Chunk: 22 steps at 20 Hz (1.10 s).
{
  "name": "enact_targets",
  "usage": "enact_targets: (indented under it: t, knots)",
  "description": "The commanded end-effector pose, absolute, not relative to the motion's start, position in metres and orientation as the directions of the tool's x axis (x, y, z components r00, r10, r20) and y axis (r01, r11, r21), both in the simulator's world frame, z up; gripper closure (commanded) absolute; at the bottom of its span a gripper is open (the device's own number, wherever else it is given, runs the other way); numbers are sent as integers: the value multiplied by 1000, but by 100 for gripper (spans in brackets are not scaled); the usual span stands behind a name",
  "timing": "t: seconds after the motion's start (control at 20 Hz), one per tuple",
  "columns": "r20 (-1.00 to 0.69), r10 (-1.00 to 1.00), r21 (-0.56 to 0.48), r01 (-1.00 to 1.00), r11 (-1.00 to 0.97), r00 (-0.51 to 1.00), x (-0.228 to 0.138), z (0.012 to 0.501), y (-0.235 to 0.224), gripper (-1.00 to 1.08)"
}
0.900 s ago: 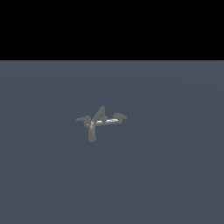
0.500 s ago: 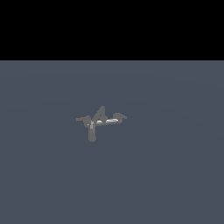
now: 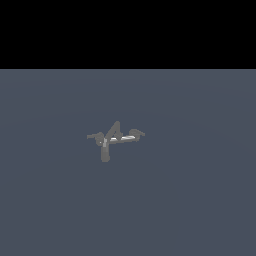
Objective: Turn on the faucet by rotating a designated handle.
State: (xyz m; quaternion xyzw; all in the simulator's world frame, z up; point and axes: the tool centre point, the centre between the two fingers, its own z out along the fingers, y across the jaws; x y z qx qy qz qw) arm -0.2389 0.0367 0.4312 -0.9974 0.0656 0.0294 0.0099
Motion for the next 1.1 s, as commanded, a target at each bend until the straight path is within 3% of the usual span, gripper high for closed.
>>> enact_targets:
  t: [0.0, 1.05]
  knots:
    - [-59, -171, -15, -172, -985, 984, -232, 417, 46, 108]
    - [-42, -546, -8, -547, -837, 837, -141, 275, 126, 108]
